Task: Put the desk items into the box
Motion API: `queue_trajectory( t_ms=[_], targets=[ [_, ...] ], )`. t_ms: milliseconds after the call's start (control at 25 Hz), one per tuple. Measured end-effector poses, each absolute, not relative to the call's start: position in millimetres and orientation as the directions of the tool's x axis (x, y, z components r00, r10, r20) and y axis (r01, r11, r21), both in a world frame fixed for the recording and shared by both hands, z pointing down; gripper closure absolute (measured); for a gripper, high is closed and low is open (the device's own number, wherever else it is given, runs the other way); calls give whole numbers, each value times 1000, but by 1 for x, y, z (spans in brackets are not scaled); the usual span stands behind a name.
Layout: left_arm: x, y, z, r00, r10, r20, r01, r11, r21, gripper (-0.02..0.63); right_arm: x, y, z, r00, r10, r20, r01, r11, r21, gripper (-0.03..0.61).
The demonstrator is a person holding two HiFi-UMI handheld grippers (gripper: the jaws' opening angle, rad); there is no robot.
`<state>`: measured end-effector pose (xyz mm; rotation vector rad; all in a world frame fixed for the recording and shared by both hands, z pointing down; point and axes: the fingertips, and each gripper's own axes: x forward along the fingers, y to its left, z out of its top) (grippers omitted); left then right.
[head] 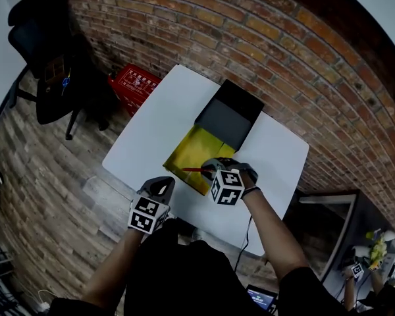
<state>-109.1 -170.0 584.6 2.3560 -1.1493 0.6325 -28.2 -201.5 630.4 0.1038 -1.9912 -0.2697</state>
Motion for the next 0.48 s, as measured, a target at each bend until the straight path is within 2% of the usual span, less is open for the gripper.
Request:
queue_trajectory(
  t_ms=[480],
  targets=[
    [-140,-193,595,549,-611,570,-819,-531,220,600,-51,-223,661,-351,-141,926,122,973,195,515]
  ],
)
